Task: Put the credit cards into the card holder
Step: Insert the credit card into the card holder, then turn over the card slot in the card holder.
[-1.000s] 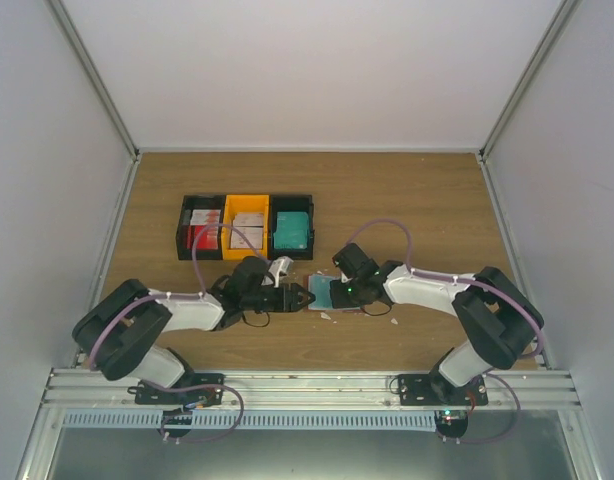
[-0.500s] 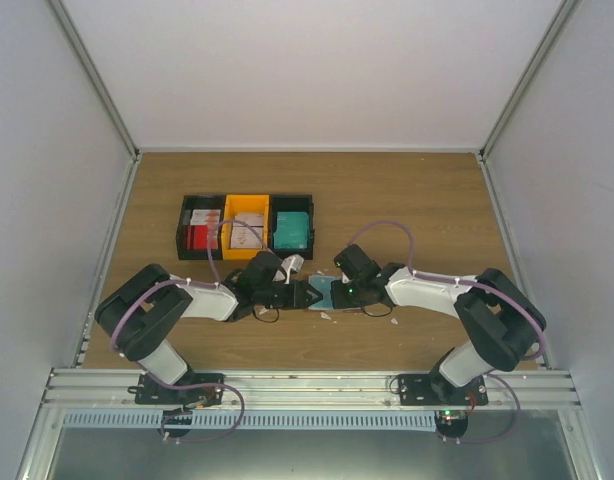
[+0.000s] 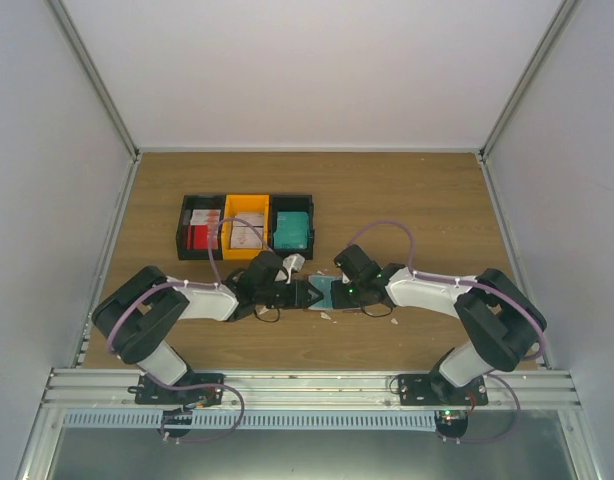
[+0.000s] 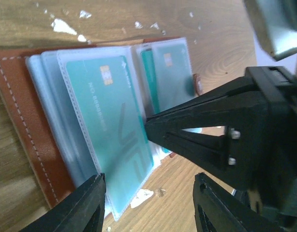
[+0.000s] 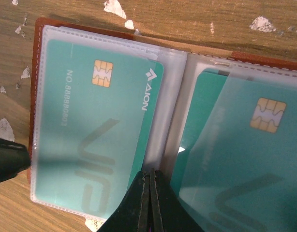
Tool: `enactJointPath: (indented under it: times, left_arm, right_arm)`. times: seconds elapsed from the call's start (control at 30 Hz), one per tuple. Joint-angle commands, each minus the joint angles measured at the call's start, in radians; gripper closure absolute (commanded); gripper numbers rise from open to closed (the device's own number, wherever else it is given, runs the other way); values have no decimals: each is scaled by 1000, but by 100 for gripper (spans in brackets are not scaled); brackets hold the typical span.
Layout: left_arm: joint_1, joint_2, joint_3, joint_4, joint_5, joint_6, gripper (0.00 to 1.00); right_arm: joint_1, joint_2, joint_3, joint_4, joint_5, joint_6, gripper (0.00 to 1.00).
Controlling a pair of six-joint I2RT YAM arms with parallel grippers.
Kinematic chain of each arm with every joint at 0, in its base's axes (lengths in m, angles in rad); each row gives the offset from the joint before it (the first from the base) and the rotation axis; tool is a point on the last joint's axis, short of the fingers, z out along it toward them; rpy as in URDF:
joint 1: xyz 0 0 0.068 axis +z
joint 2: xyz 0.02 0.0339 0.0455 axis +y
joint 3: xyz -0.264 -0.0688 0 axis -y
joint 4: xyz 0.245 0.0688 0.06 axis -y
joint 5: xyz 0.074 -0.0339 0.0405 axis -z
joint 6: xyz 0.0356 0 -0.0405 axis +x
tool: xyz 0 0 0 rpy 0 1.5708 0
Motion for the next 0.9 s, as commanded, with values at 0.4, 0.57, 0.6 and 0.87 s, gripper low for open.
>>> enactJointPath:
  times: [0.4, 0.57, 0.6, 0.87]
  left_arm:
    - [-18, -16, 29, -39, -64, 15, 43]
    - [-21, -4, 38, -19, -36, 22, 54]
    - [-21, -2, 38, -14, -31, 22, 55]
    - [-22, -5, 42, -17, -28, 33, 61]
  right_arm:
    - [9, 48, -44, -11, -3, 0, 100]
    - [10, 47, -45, -10, -3, 2, 100]
    - [10, 47, -45, -10, -2, 3, 100]
    - [10, 45, -45, -8, -2, 3, 100]
